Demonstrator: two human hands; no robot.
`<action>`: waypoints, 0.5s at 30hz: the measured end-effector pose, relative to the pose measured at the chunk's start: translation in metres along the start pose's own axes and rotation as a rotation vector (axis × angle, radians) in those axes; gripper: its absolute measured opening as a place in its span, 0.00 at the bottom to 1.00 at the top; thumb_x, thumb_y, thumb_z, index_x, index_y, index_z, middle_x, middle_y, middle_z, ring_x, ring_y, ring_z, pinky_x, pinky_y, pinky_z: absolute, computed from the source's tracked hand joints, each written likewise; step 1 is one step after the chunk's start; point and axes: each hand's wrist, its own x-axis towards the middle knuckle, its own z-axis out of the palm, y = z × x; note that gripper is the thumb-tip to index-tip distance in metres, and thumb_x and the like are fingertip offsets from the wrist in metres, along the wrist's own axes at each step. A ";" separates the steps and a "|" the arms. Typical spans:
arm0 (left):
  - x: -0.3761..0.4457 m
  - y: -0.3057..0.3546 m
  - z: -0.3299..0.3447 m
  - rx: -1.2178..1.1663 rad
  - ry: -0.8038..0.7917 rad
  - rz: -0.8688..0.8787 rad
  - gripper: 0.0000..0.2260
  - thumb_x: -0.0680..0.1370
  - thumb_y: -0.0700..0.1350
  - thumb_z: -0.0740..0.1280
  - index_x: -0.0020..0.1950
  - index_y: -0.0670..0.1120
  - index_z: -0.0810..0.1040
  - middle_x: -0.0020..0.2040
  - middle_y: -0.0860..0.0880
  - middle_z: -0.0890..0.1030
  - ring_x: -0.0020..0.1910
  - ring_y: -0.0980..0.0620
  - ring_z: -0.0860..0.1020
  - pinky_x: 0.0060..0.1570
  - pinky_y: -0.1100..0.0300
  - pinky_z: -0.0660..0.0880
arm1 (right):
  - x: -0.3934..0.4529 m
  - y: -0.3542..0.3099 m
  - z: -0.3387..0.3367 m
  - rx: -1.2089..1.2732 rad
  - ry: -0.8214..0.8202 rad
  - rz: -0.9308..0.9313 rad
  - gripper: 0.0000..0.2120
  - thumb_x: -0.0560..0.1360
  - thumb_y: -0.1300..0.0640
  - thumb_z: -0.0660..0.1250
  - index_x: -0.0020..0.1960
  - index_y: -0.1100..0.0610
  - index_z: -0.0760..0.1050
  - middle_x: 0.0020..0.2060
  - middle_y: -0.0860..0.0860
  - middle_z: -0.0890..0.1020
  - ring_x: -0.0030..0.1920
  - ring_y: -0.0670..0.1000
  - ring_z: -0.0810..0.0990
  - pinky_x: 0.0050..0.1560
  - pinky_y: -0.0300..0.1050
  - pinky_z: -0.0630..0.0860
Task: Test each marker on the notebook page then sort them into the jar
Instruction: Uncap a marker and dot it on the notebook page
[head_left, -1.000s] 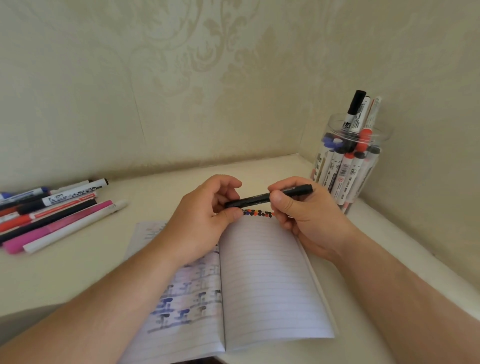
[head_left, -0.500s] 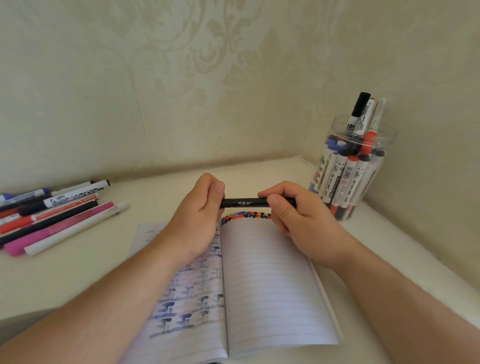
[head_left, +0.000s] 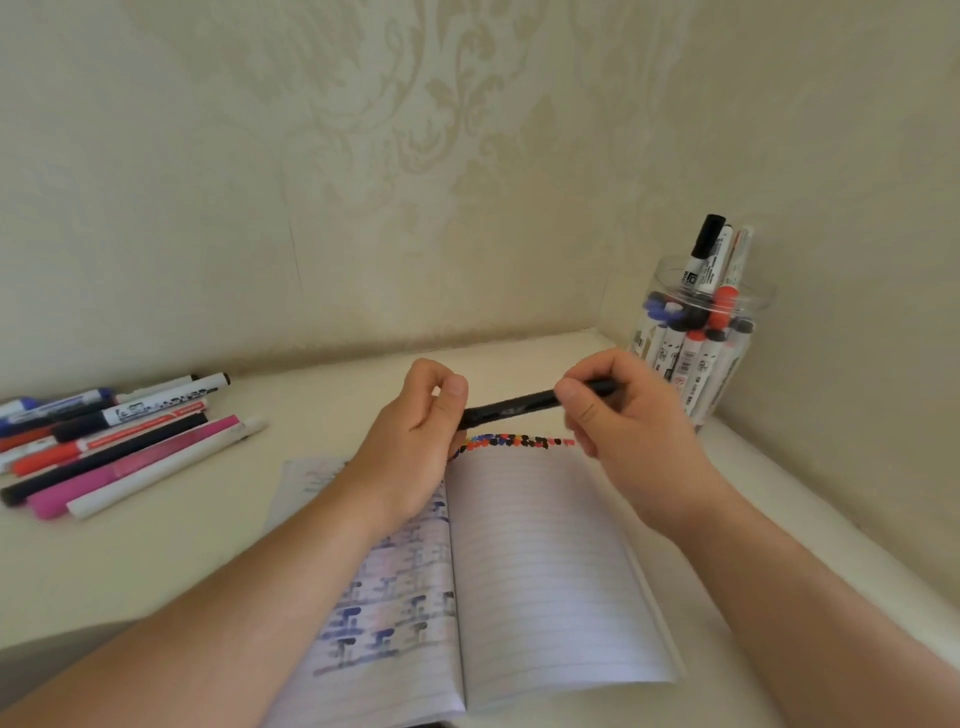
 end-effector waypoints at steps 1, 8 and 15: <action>-0.002 0.001 0.000 0.018 -0.024 0.006 0.12 0.85 0.58 0.55 0.52 0.52 0.68 0.32 0.54 0.73 0.33 0.55 0.70 0.40 0.56 0.68 | 0.003 -0.008 -0.009 0.086 0.085 0.016 0.05 0.82 0.58 0.70 0.48 0.53 0.77 0.30 0.49 0.77 0.30 0.50 0.72 0.32 0.44 0.69; -0.004 0.004 0.001 0.197 -0.149 0.055 0.07 0.84 0.58 0.61 0.51 0.57 0.71 0.32 0.51 0.74 0.31 0.57 0.71 0.36 0.56 0.68 | 0.035 -0.106 -0.115 0.230 0.441 -0.127 0.07 0.82 0.53 0.70 0.45 0.49 0.79 0.33 0.50 0.76 0.29 0.50 0.71 0.27 0.40 0.67; -0.008 0.011 0.005 0.380 -0.191 0.073 0.06 0.82 0.60 0.60 0.52 0.59 0.71 0.35 0.58 0.78 0.34 0.59 0.75 0.37 0.57 0.70 | 0.109 -0.131 -0.146 -0.141 0.451 -0.029 0.09 0.81 0.52 0.72 0.57 0.56 0.80 0.47 0.53 0.82 0.34 0.47 0.80 0.33 0.34 0.77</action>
